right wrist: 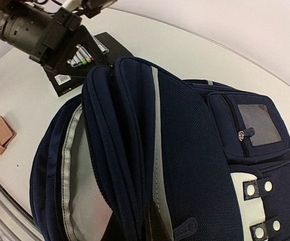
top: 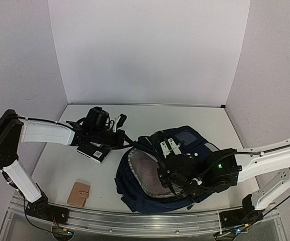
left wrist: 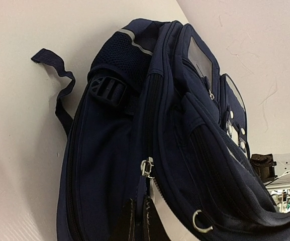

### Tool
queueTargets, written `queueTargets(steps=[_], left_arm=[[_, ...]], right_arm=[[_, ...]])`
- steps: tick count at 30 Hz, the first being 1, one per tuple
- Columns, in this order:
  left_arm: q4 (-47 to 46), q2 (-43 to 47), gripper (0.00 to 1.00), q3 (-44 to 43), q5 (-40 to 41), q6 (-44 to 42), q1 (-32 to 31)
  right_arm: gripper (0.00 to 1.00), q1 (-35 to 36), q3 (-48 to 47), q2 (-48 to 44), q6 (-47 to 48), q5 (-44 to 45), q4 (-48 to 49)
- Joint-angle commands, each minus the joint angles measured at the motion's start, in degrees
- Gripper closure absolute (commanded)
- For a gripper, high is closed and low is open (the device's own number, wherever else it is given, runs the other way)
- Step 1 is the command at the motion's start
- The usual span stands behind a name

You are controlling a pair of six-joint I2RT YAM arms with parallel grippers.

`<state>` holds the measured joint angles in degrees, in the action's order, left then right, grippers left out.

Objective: Pack the student bag
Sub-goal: Unzip the student bag at the center of the board.

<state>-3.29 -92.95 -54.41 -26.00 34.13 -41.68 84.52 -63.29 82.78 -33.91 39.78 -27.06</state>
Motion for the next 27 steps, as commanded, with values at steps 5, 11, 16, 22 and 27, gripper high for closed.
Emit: queueTargets(steps=[5, 11, 16, 22, 27], left_arm=[[-3.7, -10.2, 1.0, -8.6, -1.0, -3.6, 2.3], [-8.1, -15.4, 1.0, -12.2, -3.5, -4.0, 2.3], [-12.1, -19.3, 1.0, -15.2, -5.0, -2.8, 2.3], [-14.0, -22.3, 1.0, -18.1, -6.0, -1.7, 2.4], [-12.2, -20.8, 0.75, -18.2, -3.8, -1.6, 2.7]], right_arm=[[1.0, 0.9, 1.1, -5.9, 0.6, -1.6, 9.6], [1.0, 0.9, 1.2, -6.3, 0.7, -2.1, 11.3], [1.0, 0.9, 1.3, -6.6, 0.1, -1.4, 11.8], [1.0, 0.9, 1.8, -7.1, -1.1, -1.0, 11.8], [1.0, 0.9, 2.4, -7.7, -2.3, 1.6, 11.6]])
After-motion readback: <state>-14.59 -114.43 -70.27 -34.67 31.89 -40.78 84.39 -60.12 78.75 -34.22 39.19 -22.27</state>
